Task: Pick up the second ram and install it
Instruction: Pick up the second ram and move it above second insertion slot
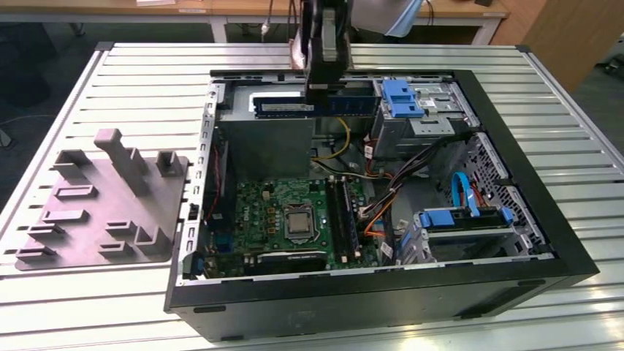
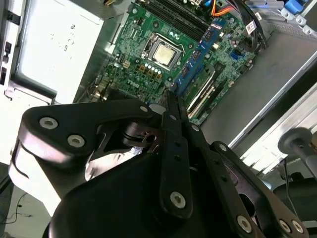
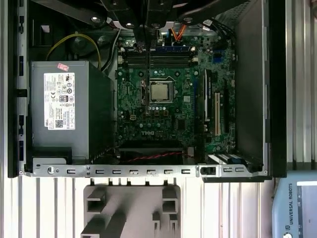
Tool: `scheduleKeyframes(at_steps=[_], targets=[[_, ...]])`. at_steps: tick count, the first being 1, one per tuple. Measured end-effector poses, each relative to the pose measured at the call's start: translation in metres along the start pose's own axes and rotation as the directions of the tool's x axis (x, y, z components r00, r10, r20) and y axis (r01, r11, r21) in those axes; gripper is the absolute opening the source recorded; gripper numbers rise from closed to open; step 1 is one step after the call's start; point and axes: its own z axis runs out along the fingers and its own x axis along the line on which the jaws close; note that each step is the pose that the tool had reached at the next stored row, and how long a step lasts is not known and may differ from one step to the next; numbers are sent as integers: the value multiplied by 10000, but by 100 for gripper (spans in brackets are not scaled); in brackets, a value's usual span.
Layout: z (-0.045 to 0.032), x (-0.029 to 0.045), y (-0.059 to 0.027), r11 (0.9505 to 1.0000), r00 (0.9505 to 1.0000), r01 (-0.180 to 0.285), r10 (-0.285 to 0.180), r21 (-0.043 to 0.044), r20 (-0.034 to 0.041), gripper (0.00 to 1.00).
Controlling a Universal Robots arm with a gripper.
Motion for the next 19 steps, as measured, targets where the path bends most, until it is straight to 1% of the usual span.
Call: scheduleKeyframes(at_steps=[8, 19], targets=[[145, 8, -44, 10000, 10000, 0, 0, 0, 2, 11], [340, 19, -65, 10000, 10000, -1, 1, 0, 1, 11]])
